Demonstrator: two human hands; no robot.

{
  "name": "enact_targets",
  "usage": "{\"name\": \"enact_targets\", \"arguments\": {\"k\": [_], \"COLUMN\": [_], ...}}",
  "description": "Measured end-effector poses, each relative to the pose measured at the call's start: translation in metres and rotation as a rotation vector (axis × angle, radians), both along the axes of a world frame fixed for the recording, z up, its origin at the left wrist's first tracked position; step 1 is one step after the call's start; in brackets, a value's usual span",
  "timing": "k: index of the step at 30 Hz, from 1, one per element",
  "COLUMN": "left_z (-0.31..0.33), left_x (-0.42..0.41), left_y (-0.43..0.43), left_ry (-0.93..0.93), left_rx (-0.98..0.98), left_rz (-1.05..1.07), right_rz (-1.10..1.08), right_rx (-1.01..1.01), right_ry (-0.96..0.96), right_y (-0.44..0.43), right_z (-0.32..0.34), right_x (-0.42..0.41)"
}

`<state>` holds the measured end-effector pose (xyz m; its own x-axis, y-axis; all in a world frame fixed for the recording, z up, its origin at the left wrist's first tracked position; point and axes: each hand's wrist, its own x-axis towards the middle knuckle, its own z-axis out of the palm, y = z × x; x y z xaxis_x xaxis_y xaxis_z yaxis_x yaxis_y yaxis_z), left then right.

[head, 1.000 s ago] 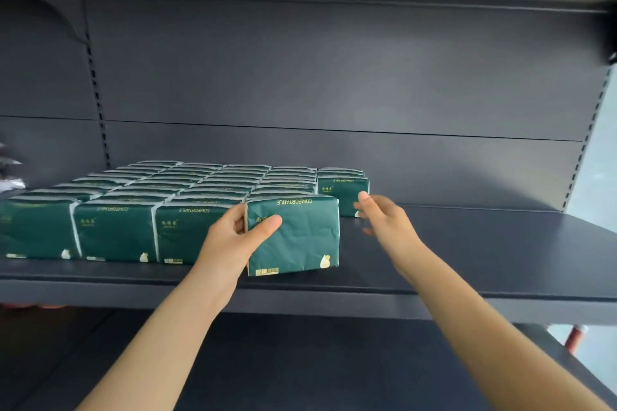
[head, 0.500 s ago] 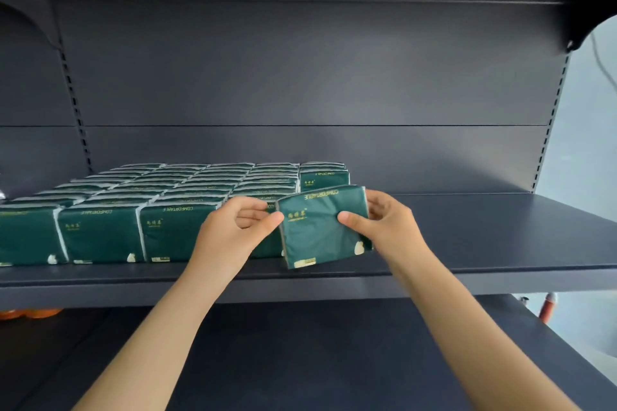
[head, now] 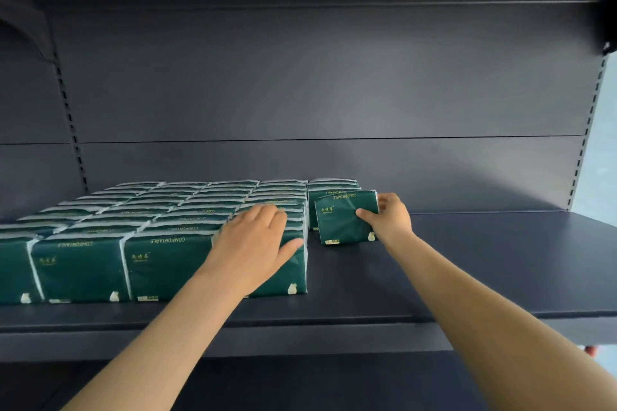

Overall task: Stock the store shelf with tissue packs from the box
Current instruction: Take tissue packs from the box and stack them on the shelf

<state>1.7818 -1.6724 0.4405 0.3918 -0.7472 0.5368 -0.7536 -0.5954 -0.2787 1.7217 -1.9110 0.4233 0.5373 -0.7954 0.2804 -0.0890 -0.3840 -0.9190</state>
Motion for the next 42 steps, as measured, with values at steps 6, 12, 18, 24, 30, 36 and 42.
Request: {"name": "enact_targets", "arguments": {"k": [6,12,18,24,30,36,42], "left_z": [-0.012,-0.015,-0.009,0.011,0.018,-0.017,-0.085], "left_x": [0.013,0.016,0.011,-0.004,-0.048,-0.101,-0.157], "left_y": [-0.006,-0.008,-0.006,0.009,0.041,0.082,0.117], "left_ry": [-0.066,-0.02,0.002,0.071,0.16,0.3,0.428], "left_rx": [-0.011,-0.01,0.009,0.082,0.005,-0.038,-0.051], "left_rz": [-0.038,-0.028,-0.031,-0.028,-0.018,-0.075,-0.129], "right_rz": [0.003,-0.043,-0.002,-0.028,-0.003,0.03,0.089], "right_rx": [-0.113,-0.164,-0.194,-0.262,-0.529,-0.662,-0.6], "right_ry": [0.134,0.154,0.322,0.451,0.526,0.585,0.731], "right_y": [-0.007,-0.008,-0.008,0.019,0.076,0.133,0.168], "right_z": [-0.005,-0.015,0.001,0.024,0.02,-0.012,-0.083], "right_x": [0.037,0.05,0.043,-0.012,-0.097,-0.179,-0.249]}}
